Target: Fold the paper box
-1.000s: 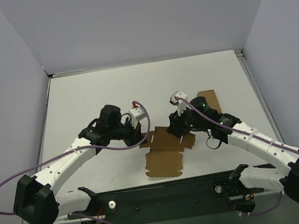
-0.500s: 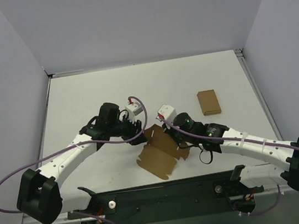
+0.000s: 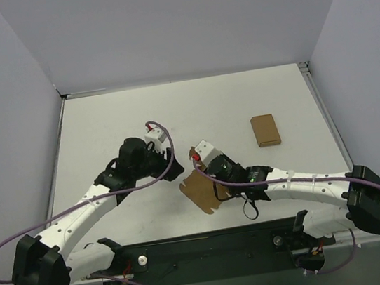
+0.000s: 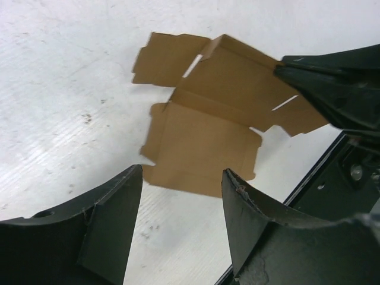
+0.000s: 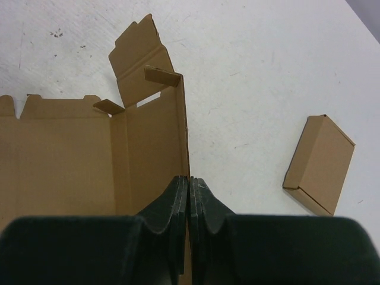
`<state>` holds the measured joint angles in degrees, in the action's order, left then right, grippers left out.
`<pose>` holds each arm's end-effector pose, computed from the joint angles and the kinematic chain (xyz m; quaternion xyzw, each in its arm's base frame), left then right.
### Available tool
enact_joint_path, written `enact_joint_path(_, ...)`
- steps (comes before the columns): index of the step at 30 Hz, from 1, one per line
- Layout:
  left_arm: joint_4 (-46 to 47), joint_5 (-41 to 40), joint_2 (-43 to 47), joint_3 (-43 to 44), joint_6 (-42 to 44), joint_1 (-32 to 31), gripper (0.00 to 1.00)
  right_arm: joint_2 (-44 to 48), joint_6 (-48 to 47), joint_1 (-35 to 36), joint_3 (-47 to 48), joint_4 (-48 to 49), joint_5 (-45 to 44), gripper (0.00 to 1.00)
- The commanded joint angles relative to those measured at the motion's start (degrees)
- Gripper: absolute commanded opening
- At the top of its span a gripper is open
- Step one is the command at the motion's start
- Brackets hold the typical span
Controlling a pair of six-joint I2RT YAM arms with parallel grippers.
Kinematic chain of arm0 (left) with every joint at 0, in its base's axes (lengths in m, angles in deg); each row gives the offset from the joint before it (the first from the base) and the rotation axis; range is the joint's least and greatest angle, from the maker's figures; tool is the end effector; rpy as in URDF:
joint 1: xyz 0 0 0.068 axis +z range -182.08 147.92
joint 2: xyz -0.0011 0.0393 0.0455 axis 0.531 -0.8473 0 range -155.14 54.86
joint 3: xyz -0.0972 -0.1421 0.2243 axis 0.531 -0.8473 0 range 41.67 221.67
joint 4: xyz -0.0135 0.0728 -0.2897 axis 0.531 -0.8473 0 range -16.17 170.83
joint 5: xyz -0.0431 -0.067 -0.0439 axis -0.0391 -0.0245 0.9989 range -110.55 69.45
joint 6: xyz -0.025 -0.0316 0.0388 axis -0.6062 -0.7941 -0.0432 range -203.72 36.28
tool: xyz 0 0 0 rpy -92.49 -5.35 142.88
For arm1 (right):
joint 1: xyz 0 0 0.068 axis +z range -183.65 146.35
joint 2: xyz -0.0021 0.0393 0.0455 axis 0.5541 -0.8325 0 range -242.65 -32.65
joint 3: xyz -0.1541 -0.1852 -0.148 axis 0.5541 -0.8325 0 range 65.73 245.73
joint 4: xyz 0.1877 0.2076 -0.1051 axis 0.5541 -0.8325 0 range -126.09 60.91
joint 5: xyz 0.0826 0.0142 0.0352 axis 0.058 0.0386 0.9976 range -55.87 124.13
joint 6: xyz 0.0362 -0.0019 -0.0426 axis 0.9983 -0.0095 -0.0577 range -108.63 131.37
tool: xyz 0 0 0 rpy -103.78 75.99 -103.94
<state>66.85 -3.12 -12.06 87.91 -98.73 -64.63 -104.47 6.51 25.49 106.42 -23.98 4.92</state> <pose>0.2393 -0.1664 0.2584 0.2030 0.8544 -0.3079 0.3660 0.1731 0.2529 0.2310 -0.3217 0.7668 0.0434 0.5537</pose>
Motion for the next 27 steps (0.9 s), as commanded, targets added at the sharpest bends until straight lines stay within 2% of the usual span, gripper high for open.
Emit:
enact_joint_path(1,13.3,-4.6,1.4,-6.7,-11.2,-4.4,0.65,-2.5,-1.9,2.1,-0.6,3.3,-7.2,0.00)
enact_joint_path(6,28.4,-1.0,-4.3,-14.0,-18.6,-4.9,0.58,-4.5,-1.5,4.1,-0.3,3.7,-9.1,0.00)
enact_joint_path(10,39.4,1.0,-9.4,-18.4,-20.5,-6.6,0.50,-6.0,-0.3,5.5,-0.3,3.1,-10.5,0.00)
enact_joint_path(13,41.7,0.8,-11.9,-19.5,-20.4,-8.3,0.41,-6.8,0.6,6.3,0.3,2.8,-11.6,0.00)
enact_joint_path(18,43.5,-0.4,-14.8,-22.6,-21.1,-10.0,0.34,-7.5,0.7,6.7,1.6,2.6,-12.4,0.00)
enact_joint_path(23,46.4,-1.0,-19.2,-25.5,-22.6,-10.4,0.21,-6.5,0.6,7.7,2.5,1.8,-12.8,0.00)
enact_joint_path(27,50.4,-1.0,-22.8,-26.9,-23.4,-10.6,0.18,-5.4,0.8,9.1,2.9,1.1,-12.8,0.00)
